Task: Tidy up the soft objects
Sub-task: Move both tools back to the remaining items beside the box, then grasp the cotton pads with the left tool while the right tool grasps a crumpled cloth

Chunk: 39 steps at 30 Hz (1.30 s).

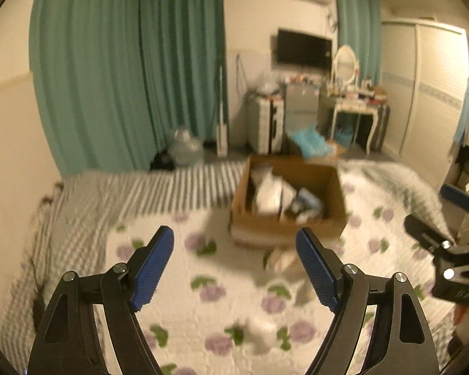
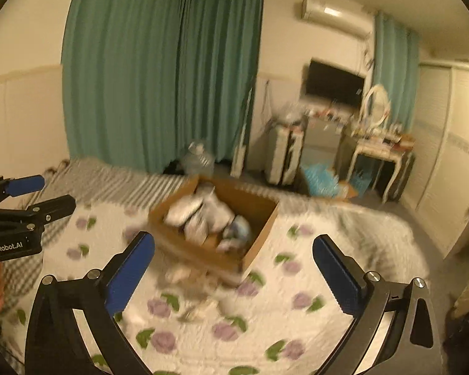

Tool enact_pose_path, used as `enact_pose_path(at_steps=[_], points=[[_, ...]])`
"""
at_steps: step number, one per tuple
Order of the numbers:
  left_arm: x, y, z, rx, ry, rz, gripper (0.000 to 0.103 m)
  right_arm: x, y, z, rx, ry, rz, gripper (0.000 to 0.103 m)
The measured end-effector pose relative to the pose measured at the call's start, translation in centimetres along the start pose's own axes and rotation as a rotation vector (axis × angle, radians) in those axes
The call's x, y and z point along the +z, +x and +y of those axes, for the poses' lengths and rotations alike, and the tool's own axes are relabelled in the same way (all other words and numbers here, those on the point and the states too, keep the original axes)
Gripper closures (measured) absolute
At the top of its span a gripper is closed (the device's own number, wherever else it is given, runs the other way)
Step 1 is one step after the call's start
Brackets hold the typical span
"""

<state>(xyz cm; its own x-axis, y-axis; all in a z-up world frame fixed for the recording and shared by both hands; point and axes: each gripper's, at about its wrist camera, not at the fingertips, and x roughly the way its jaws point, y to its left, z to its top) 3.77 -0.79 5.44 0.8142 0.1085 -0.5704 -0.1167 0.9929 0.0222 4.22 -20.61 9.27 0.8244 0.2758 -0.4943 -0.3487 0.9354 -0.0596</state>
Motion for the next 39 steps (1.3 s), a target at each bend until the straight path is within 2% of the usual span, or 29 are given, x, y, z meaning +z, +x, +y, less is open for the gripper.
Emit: enact_pose_path(at_steps=[3,7,10,13,15,19,20,24,26,31,33,34,35,36,39], points=[[-3.3,3.0,-0.5,-0.001,-0.026,0.078,0.022,-3.5,3.9,0.4,0.022,0.016,0.058,0.001],[-7.9,6.2,-1.1,0.007,-0.023,0.165,0.022,-7.2,8.5,0.9,0.009,-0.001,0.114,0.001],[-11.2,8.3,-1.2,-0.017,-0.017,0.239,0.021,-10.2,11.4,0.6,0.051,0.031,0.163,0.001],[-13.7,9.2,-1.0,-0.003,-0.021,0.257,0.022,-12.7,13.9,0.0,0.083,0.063,0.217,0.001],[-14.9,9.6,-1.1,-0.025,-0.027,0.267,0.022,-13.8,15.3,-0.1,0.085,0.066,0.253,0.004],[-15.8,10.5,-1.8,-0.065,-0.007,0.296,0.022,-14.8,16.9,0.0,0.110,0.073,0.291,0.007],[-16.0,10.9,-1.9,-0.068,0.001,0.304,0.022,-14.9,17.2,0.2,0.111,0.064,0.296,0.012],[-16.0,12.1,-2.0,-0.082,0.011,0.302,0.023,-15.0,18.4,1.0,0.133,0.044,0.318,0.019],[-15.8,12.6,-2.1,-0.090,0.013,0.299,0.024,-15.1,18.9,1.2,0.148,0.045,0.329,0.029],[-15.3,13.6,-2.6,-0.112,0.042,0.287,0.025,-15.2,19.8,1.7,0.196,0.055,0.345,0.041],[-15.3,14.0,-2.6,-0.117,0.044,0.287,0.029,-15.3,20.2,1.9,0.214,0.056,0.355,0.050],[-15.3,14.1,-2.6,-0.114,0.043,0.285,0.036,-15.3,20.3,2.1,0.223,0.055,0.359,0.056],[-15.4,14.1,-2.6,-0.109,0.042,0.285,0.051,-15.3,20.4,2.4,0.227,0.048,0.362,0.059],[-15.4,14.1,-2.5,-0.113,0.040,0.286,0.058,-15.3,20.4,2.6,0.230,0.042,0.362,0.061],[-15.4,13.8,-2.4,-0.135,0.033,0.285,0.065,-15.3,20.0,2.5,0.247,0.064,0.356,0.064]])
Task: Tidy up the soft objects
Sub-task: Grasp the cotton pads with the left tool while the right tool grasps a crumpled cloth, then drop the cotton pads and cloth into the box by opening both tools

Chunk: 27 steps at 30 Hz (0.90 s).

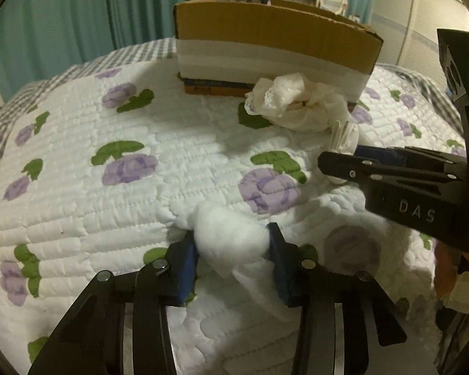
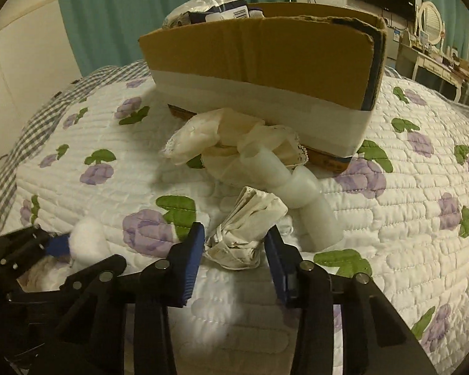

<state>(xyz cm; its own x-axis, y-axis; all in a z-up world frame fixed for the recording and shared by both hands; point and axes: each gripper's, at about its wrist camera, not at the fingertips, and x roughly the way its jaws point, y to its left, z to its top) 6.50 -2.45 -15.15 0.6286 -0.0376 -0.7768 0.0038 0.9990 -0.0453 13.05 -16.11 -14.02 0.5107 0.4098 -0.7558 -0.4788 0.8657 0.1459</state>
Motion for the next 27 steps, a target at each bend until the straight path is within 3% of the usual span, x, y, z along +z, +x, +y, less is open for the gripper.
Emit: enact_pose_path(at_steps=[8,13,20,27], points=[[0.1,-2.8,-0.9,-0.014,0.028,-0.035,0.065,-0.1,-2.9,0.4,0.035,0.040,-0.064,0.067],[1.1,-5.2,-1.1,-0.002,0.029,-0.070,0.065,0.1,-5.2,1.8,0.005,0.005,-0.104,0.067],[3.4,-8.5,-0.7,0.020,0.008,-0.134,0.065,1.5,-8.8,3.1,-0.030,0.003,-0.170,0.067],[7.3,-11.4,-1.3,-0.024,0.047,-0.214,0.065,4.2,-12.5,3.4,-0.072,-0.023,-0.242,0.067]])
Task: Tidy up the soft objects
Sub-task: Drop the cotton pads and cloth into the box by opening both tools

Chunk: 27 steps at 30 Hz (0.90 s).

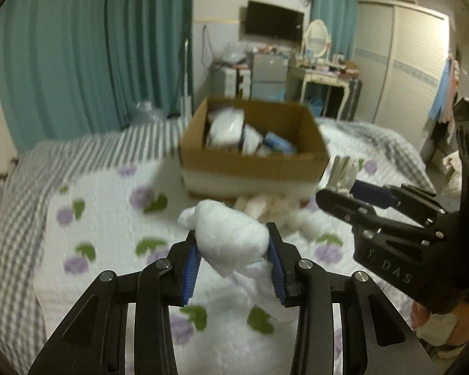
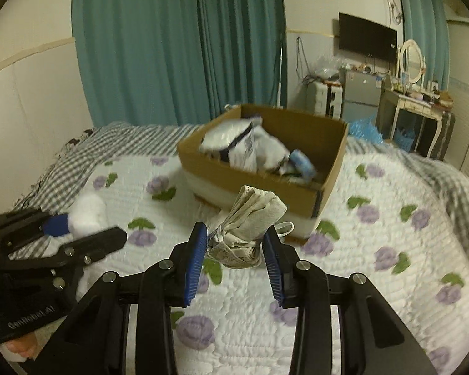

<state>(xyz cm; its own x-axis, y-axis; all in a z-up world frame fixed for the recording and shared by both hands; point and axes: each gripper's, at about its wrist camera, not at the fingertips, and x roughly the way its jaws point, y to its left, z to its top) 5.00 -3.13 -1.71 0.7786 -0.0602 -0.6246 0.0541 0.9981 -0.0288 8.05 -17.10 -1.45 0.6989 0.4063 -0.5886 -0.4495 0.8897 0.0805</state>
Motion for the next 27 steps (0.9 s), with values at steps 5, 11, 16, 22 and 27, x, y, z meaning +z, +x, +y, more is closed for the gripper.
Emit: enact_pose_path(at_steps=[5,11,16,22,27], points=[[3.8,-0.5,-0.2,-0.006,0.038,-0.067,0.065,3.5,-1.6,-1.4,-0.022,0.005,-0.060,0.067],[7.8,0.5,-0.8,-0.001,0.116,-0.140,0.065,8.2,-2.1,-2.8,-0.032,-0.007,-0.123,0.067],[10.3,2.7,-1.3,0.023,0.212,-0.194,0.065,12.1,-0.9,-3.9,-0.037,-0.016,-0.156,0.067],[12.2,7.0,-1.3,0.003,0.202,-0.167,0.065,14.7,1.7,-5.3,-0.052,-0.018,-0.148,0.067],[12.7,10.4,-2.1,-0.009,0.217,-0.143,0.065,15.4,5.7,-7.5,-0.069,0.001,-0.098,0.067]])
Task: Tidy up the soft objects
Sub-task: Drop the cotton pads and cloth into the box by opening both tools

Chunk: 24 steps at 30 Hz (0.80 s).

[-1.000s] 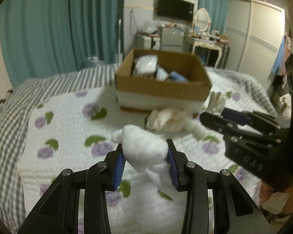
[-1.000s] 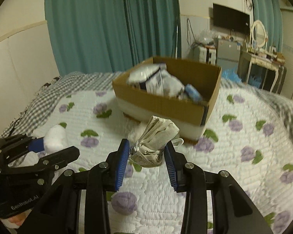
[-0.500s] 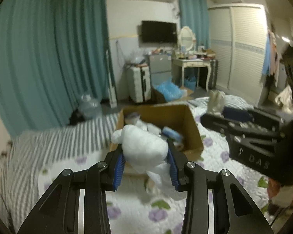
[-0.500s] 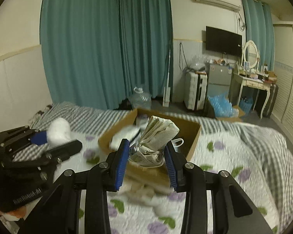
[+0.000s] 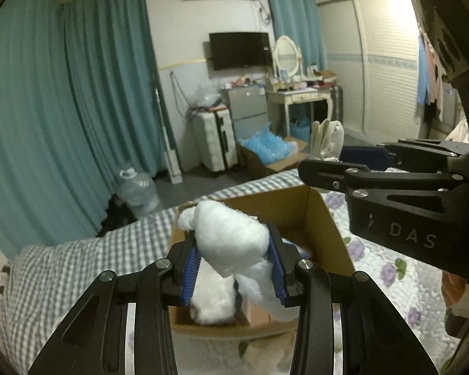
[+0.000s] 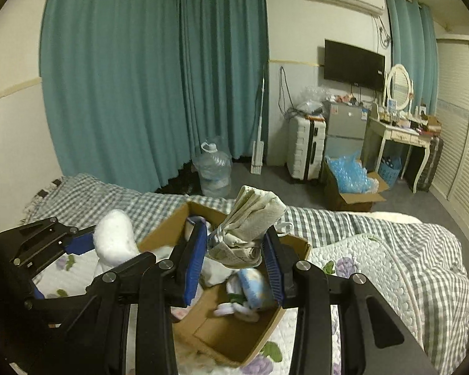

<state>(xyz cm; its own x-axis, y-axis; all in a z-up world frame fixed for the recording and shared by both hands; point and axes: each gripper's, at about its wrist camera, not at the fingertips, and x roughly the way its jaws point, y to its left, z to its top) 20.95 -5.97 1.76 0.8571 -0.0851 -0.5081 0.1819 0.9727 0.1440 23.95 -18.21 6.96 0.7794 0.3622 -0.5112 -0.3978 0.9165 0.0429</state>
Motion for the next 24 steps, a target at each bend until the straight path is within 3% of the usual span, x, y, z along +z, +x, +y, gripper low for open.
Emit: enact_pose_path(at_steps=[11,13,15,16,17,19,24], points=[[-1.8,5.5,-2.1,-0.040,0.009,0.097,0.065,-2.5,8.3,-3.2,-0.024,0.054,0.114,0.067],[-1.5,5.9,-2.2,-0.043,0.015,0.096,0.060,-2.7,8.8,-3.2,-0.016,0.055,0.109,0.066],[-1.5,5.7,-2.3,-0.029,0.018,0.081,0.058,-2.9,8.7,-3.4,-0.008,0.068,0.093,0.050],[-1.4,5.6,-2.4,-0.018,0.013,0.079,0.042,-2.9,8.5,-3.5,-0.017,0.077,0.086,0.032],[-1.3,5.5,-2.4,-0.019,0.002,0.079,0.028,-2.7,8.2,-3.5,-0.021,0.083,0.076,0.028],[-1.0,4.4,-1.8,-0.059,-0.043,0.049,0.027,-2.4,7.2,-3.7,-0.017,0.095,0.054,0.028],[0.6,0.7,-1.9,-0.015,-0.027,-0.013,0.027,-0.8,2.8,-3.8,-0.055,0.081,0.001,0.020]])
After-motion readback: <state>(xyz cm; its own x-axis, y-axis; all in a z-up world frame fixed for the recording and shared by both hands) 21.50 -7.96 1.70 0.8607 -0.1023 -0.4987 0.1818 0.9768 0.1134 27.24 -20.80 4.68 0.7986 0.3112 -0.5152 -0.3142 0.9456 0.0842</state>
